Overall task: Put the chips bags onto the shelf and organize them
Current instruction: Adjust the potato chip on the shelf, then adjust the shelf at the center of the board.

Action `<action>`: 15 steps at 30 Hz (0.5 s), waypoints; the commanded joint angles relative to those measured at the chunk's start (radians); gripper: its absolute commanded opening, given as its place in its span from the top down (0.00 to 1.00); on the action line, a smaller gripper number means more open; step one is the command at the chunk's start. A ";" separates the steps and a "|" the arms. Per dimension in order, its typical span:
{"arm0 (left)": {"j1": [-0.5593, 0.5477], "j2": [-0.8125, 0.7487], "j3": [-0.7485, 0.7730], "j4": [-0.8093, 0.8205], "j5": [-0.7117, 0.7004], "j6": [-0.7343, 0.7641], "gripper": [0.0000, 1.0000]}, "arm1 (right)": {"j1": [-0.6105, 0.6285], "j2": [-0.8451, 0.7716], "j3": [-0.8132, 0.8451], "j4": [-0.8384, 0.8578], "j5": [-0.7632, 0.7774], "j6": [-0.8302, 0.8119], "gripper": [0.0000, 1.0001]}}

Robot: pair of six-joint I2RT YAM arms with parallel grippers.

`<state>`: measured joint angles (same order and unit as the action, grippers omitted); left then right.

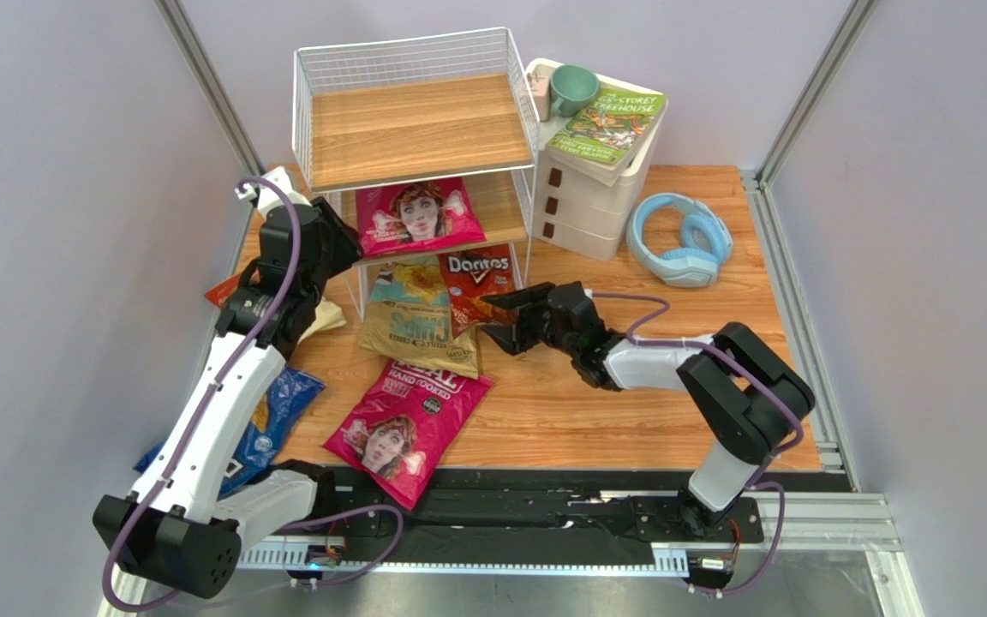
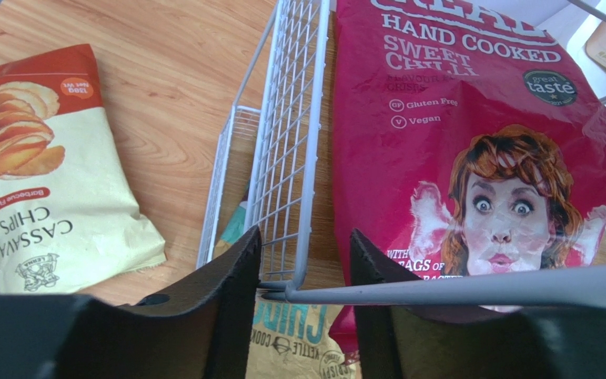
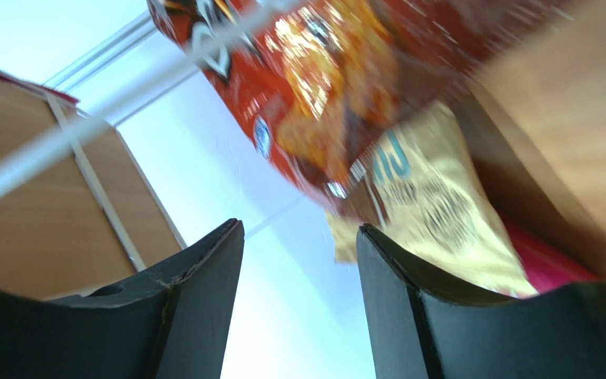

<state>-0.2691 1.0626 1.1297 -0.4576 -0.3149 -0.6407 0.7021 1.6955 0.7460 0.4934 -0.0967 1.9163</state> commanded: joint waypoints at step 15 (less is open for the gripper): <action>-0.004 0.224 0.209 0.020 0.065 0.032 0.48 | -0.135 -0.277 -0.105 -0.234 -0.213 -0.122 0.37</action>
<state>-0.2626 1.2514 1.2812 -0.4740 -0.3298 -0.6209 0.5674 1.3994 0.5838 0.3424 -0.2256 1.8488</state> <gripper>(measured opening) 0.538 0.624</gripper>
